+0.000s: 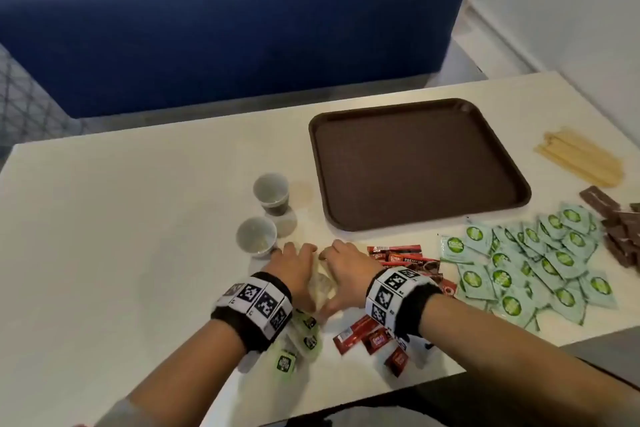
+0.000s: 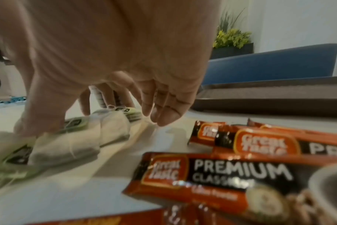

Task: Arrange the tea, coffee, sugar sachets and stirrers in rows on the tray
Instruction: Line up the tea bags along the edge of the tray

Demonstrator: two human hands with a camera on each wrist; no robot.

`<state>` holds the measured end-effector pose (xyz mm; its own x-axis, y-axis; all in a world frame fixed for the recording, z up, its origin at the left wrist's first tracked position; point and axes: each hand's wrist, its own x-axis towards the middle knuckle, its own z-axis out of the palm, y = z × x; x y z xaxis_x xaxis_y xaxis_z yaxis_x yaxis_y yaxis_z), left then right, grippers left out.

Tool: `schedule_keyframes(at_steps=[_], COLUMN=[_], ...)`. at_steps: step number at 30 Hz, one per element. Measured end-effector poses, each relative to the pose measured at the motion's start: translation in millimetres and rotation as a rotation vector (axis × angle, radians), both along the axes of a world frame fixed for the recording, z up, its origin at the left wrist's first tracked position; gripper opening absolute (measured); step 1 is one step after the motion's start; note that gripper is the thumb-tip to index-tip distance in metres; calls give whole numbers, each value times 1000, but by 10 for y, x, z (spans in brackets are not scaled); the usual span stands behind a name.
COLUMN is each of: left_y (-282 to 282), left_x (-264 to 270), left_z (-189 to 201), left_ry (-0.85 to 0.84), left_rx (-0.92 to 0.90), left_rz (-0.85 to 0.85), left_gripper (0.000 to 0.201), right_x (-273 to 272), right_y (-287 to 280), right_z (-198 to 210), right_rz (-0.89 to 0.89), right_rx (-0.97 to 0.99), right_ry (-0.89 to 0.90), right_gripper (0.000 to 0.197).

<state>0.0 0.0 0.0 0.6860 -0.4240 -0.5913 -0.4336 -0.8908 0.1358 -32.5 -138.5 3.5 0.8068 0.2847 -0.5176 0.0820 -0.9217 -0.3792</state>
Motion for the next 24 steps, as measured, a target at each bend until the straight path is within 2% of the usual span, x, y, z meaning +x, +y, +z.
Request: schedule_keyframes(at_steps=[3, 8, 16, 20, 24], left_y=[12, -3, 13, 0, -53], left_x=[7, 41, 113, 157, 216], left_z=[-80, -122, -73, -33, 64], left_ry=[-11, 66, 151, 170, 211], left_rx=[-7, -118, -149, -269, -447], left_rz=[9, 168, 193, 248, 403], left_gripper=[93, 75, 63, 48, 39], right_x=[0, 45, 176, 247, 367], right_y=[57, 118, 58, -81, -233], right_z=[-43, -148, -145, -73, 36], right_rz=[-34, 6, 19, -112, -273], right_rx=[2, 8, 76, 215, 391], right_ry=[-12, -16, 48, 100, 74], right_gripper=[81, 59, 40, 25, 29])
